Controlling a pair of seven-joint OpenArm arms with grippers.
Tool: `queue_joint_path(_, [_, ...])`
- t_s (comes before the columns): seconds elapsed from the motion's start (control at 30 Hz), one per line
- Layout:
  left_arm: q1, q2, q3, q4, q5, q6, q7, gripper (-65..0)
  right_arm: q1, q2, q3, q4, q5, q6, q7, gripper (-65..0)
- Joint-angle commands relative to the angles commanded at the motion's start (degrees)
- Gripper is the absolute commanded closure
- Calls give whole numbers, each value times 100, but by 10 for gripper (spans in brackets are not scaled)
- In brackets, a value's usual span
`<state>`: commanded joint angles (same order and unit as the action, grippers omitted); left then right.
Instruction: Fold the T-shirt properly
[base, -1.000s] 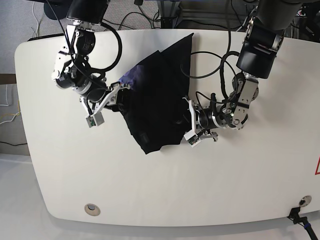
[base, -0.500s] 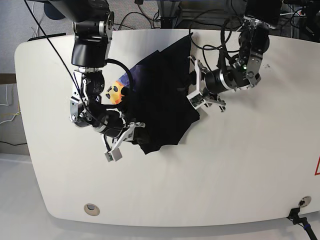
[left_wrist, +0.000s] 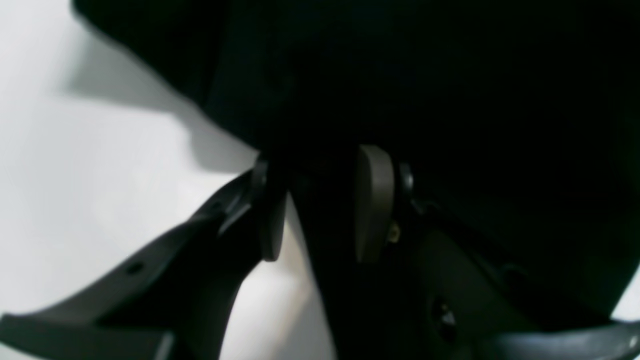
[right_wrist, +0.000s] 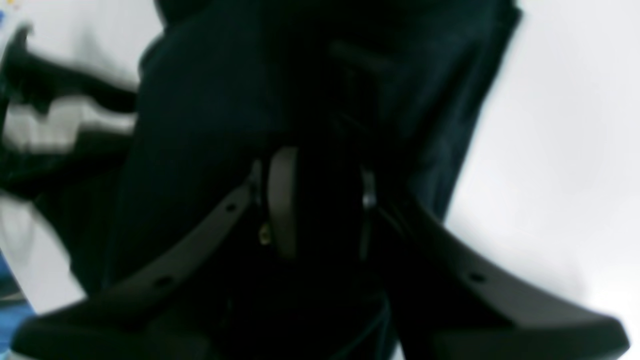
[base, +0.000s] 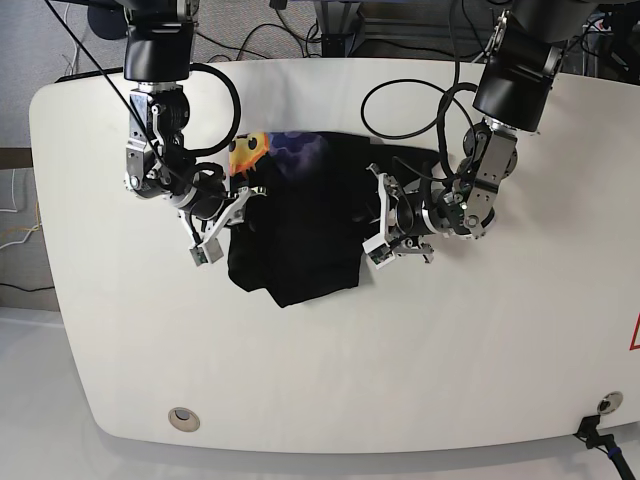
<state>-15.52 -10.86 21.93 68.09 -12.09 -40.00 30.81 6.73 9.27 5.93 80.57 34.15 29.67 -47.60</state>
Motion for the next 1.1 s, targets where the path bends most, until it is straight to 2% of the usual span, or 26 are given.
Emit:
queue_joint_path(0.1, [53, 0, -9, 18, -9, 0, 0, -204, -18, -18, 0, 149, 0, 0, -88, -141])
queue_joint_path(0.23, [431, -9, -246, 782, 18, 0, 18, -204, 141, -9, 0, 158, -9, 0, -79, -141])
queue_joint_path(0.3, [598, -62, -466, 1257, 26, 0, 273, -204, 273, 9, 0, 202, 0, 0, -105, -141])
queue_joint_path(0.37, [686, -185, -677, 1785, 26, 0, 510, -204, 281, 149, 0, 580, 0, 0, -105, -141])
queue_joint_path(0.5, [1248, -352, -1336, 2752, 220, 0, 527, -204, 44, 413, 0, 1486, -62, -9, 35, -141])
queue_joint_path(0.6, [1749, -360, -1793, 3376, 756, 0, 466, -204, -457, 782, 18, 2110, -123, -18, 413, -141])
queue_joint_path(0.63, [1978, -360, -1969, 3596, 923, 0, 334, -204, -686, 879, 132, 2347, -281, -18, 527, -141])
queue_joint_path(0.73, [2655, -360, -2462, 4070, 1108, 0, -202, -204, -1521, 888, 527, 2954, -1037, -9, 1073, -141])
queue_joint_path(0.83, [3411, -334, -2936, 4413, 1108, 0, -721, -199, -2479, 888, 835, 3244, -1503, 0, 1978, -141])
queue_joint_path(0.93, [4158, -334, -3077, 4677, 1090, 0, -1125, -129, -3385, 888, 1143, 3262, -1503, 0, 3015, -141])
queue_joint_path(1.03, [5037, -334, -3209, 4738, 1090, 0, -1670, -95, -4237, 607, 1424, 3288, -1521, -9, 3842, -141])
queue_joint_path(1.1, [5618, -334, -3288, 4738, 1090, 0, -1987, -94, -4695, 343, 1653, 3358, -1521, -9, 4009, -141])
